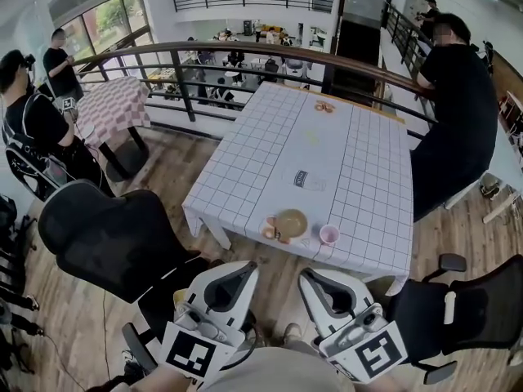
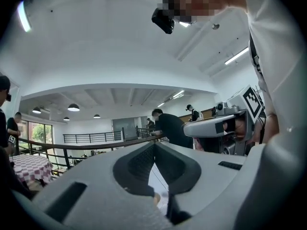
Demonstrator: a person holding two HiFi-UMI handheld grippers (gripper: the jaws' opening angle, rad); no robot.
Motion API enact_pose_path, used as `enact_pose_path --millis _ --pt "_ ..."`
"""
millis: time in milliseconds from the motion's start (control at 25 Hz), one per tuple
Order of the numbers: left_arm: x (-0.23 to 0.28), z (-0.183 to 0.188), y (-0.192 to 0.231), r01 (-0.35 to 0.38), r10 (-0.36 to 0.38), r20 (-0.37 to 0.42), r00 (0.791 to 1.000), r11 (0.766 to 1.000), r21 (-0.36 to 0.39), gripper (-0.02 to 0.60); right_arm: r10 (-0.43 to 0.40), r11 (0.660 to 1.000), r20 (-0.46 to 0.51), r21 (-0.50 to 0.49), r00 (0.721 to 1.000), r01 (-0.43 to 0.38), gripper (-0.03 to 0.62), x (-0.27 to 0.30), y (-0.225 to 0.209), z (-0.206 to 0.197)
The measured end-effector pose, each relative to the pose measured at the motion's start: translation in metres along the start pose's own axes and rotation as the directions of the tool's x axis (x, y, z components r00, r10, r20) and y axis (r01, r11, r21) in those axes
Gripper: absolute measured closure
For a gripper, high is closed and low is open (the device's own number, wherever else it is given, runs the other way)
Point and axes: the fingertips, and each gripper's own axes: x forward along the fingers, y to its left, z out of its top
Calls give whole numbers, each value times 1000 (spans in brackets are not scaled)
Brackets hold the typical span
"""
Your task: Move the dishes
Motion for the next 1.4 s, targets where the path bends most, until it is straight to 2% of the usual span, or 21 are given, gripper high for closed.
enact_pose_path --millis 240,400,560,960,1080,1160,1400 --pt "-16 -7 5 -34 34 -7 999 999 -34 567 43 999 -19 14 999 -43 568 9 16 -7" --pt "-11 -5 6 -28 28 -1 1000 999 -44 568 58 998 -31 6 998 -58 568 15 11 -9" --pt "-18 -9 5 -49 49 -10 999 999 -15 568 61 998 -32 5 998 -61 568 14 17 -14" --pt "-16 -10 8 -61 60 -27 998 997 -46 568 84 996 -45 11 995 -83 568 16 18 -14" --pt "-20 -17 10 -78 76 -48 996 997 -25 568 91 996 -51 15 995 -90 568 16 24 -19" --pt "-23 -28 13 -92 88 -79 993 995 -39 566 99 995 -55 14 994 -98 568 18 27 -21" --pt "-31 -59 29 -158 149 -170 974 987 -36 566 140 990 -74 23 987 -139 568 27 32 -26"
